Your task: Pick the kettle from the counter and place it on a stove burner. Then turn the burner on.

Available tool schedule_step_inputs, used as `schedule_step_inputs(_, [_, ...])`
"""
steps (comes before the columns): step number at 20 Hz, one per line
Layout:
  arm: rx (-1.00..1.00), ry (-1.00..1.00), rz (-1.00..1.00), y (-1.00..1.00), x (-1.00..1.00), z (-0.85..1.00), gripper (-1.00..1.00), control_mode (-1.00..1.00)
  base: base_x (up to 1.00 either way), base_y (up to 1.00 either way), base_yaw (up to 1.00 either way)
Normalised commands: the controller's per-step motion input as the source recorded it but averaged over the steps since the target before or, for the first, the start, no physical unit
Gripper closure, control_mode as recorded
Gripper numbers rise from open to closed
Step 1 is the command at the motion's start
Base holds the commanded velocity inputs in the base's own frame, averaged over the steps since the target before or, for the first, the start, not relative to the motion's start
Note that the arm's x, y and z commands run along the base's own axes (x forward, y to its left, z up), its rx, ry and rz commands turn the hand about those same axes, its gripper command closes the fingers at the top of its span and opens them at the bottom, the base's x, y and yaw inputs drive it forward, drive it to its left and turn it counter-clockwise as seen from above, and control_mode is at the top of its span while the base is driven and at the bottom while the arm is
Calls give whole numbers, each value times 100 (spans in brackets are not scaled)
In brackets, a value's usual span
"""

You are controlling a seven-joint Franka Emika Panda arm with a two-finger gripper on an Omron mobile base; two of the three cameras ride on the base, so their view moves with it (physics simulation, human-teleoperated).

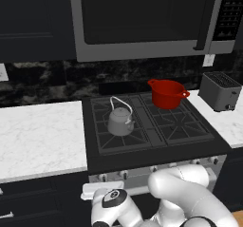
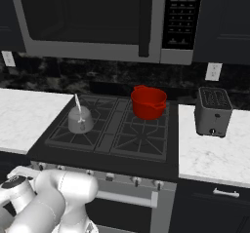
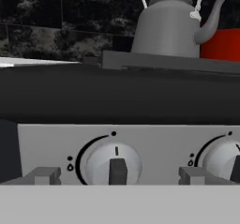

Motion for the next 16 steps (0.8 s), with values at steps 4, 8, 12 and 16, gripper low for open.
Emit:
schedule_step_inputs(4, [0,-3,0,0,13,-2,-100,-100,0,0,0])
schedule_step_inputs(8, [0,-2,0,0,10,0,-100,-100,0,0,0])
schedule_step_inputs(12, [0,0,0,0,0,0,100,-100,0,0,0])
schedule_step_inputs(16, [0,0,0,0,5,0,100,-100,0,0,0])
